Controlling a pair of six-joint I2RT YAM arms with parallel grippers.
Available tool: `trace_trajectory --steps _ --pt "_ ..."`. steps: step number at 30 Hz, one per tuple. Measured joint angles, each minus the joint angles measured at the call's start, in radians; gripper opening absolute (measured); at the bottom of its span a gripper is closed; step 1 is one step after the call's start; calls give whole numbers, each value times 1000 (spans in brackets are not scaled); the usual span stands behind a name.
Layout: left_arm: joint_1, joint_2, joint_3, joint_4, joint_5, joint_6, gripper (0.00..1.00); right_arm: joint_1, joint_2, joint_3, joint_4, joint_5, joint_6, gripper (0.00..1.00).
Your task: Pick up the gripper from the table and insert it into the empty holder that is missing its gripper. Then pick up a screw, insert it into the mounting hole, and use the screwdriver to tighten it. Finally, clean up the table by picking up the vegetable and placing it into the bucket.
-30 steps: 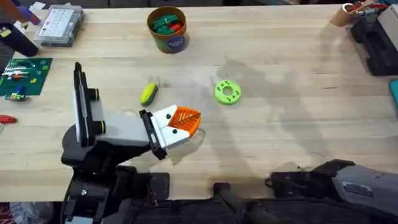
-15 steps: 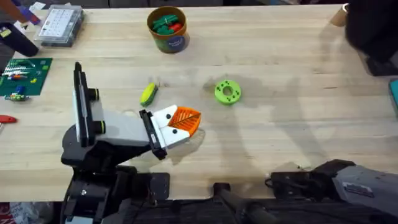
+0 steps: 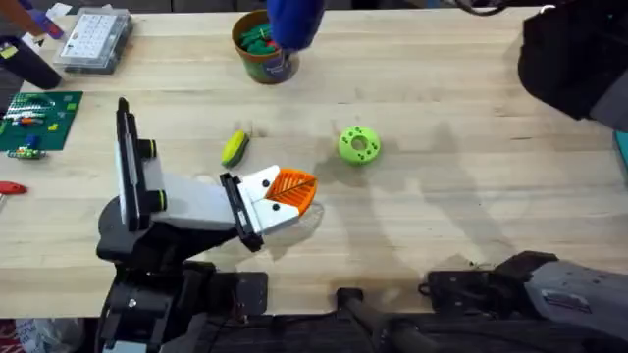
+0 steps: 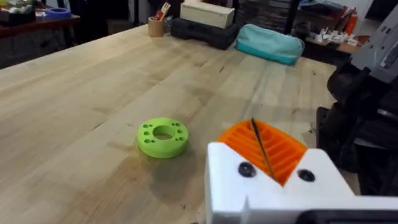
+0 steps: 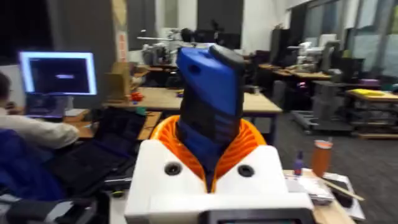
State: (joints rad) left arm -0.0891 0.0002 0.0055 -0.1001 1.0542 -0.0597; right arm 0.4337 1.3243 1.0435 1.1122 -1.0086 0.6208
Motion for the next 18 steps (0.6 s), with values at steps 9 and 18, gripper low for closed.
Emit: trace_trajectory --steps 9,18 --pt "0 0 0 0 0 0 5 45 0 0 4 -36 12 17" --pt "0 0 0 0 0 0 5 70 0 17 1 -77 0 17"
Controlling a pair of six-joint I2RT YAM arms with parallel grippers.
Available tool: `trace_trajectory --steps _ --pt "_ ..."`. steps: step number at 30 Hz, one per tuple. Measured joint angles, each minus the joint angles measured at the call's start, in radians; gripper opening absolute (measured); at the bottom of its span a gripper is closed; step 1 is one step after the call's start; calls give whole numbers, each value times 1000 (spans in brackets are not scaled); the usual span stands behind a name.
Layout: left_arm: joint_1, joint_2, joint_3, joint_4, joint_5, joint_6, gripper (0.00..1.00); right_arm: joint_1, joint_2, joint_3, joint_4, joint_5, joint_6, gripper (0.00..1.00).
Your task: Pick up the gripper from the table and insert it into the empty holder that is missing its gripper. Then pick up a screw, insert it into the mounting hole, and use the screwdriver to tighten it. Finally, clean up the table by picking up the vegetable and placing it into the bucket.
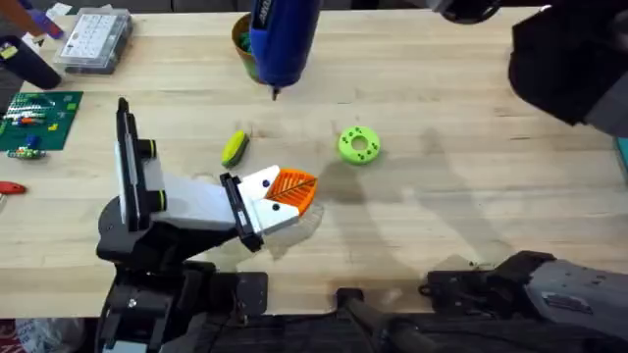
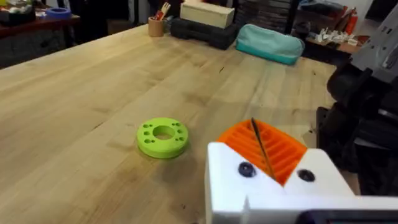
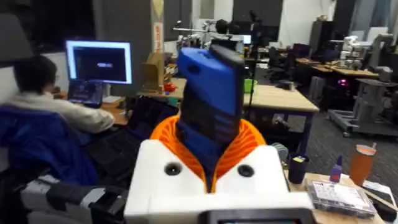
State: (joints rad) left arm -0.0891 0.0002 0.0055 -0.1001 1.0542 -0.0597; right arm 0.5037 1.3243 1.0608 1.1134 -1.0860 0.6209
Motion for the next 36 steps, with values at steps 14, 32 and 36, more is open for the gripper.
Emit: trace_trajectory --steps 14,32,36 --pt "0 0 0 0 0 0 5 41 42 73 -42 -63 -12 16" --pt "0 0 0 0 0 0 5 84 85 77 -19 -146 -72 15" --pt "0 0 0 0 0 0 5 97 85 45 -21 -146 -72 15"
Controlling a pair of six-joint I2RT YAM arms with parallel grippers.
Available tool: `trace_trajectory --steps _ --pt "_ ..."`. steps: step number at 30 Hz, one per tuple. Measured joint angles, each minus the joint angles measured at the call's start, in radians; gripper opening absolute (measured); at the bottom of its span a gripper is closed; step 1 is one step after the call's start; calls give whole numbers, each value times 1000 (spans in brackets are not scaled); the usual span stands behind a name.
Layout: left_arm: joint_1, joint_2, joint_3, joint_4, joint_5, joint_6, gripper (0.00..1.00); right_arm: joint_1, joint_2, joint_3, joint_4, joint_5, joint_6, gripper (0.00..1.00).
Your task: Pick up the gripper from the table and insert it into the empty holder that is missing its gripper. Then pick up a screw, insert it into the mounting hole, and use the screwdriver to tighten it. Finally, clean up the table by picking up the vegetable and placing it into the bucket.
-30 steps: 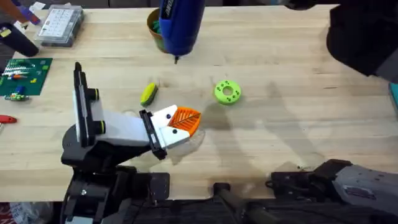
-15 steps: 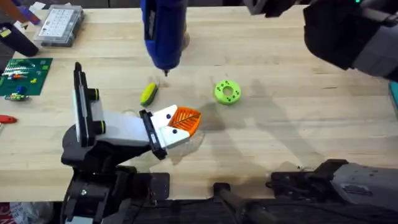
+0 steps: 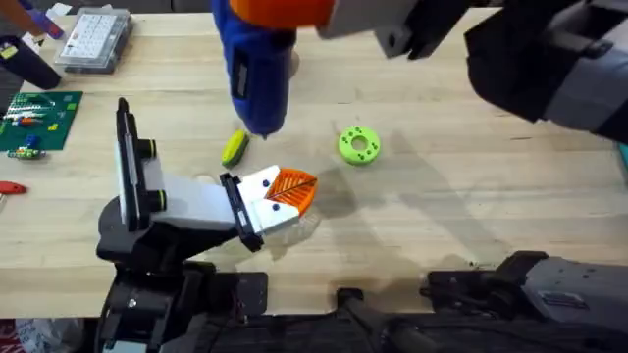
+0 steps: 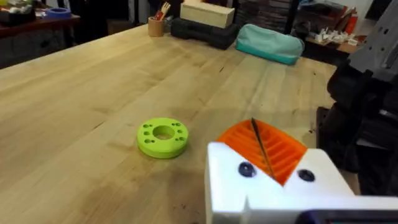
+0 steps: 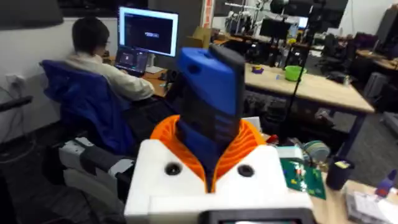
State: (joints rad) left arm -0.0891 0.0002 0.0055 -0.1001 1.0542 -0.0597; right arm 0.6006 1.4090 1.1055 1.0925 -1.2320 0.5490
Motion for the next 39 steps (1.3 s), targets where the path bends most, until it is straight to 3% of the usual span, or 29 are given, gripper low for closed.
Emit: trace_trajectory --steps 21,39 --pt "0 0 0 0 0 0 5 35 0 -146 64 55 -7 15" --pt "0 0 0 0 0 0 5 64 35 -180 68 65 -33 15"
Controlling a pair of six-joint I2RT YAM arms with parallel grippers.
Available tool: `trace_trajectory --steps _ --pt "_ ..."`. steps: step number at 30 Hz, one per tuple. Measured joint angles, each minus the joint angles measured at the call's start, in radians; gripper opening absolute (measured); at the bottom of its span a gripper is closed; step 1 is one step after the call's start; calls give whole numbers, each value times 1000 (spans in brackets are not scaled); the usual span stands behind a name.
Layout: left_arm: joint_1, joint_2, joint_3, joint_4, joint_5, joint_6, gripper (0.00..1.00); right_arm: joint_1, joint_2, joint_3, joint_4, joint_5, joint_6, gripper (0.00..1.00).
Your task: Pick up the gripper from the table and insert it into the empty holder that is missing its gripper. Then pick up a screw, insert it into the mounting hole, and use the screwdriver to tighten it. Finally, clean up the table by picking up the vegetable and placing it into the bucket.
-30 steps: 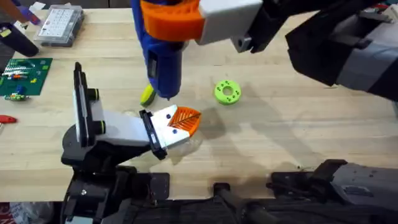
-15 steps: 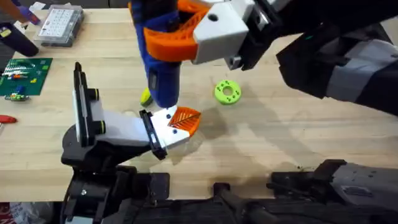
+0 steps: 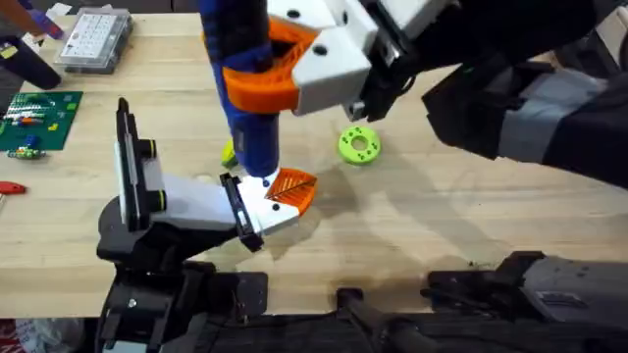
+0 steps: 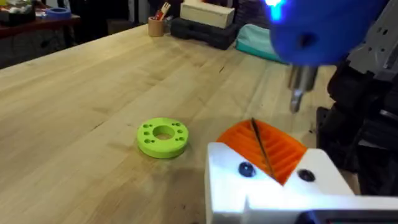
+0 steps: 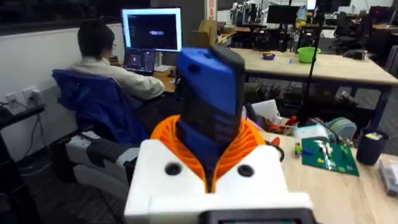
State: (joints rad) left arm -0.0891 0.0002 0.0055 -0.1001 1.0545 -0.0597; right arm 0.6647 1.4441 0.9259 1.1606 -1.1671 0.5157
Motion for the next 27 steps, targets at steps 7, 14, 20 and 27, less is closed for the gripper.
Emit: trace_trajectory --steps 7,14,20,27 --pt "0 0 0 0 0 0 5 0 0 -32 1 0 -20 15" --pt "0 0 0 0 0 0 5 0 0 -39 4 0 -45 15" --pt "0 0 0 0 0 0 5 2 0 -46 3 0 -65 15" --pt "0 0 0 0 0 0 5 17 2 -46 4 0 -91 15"
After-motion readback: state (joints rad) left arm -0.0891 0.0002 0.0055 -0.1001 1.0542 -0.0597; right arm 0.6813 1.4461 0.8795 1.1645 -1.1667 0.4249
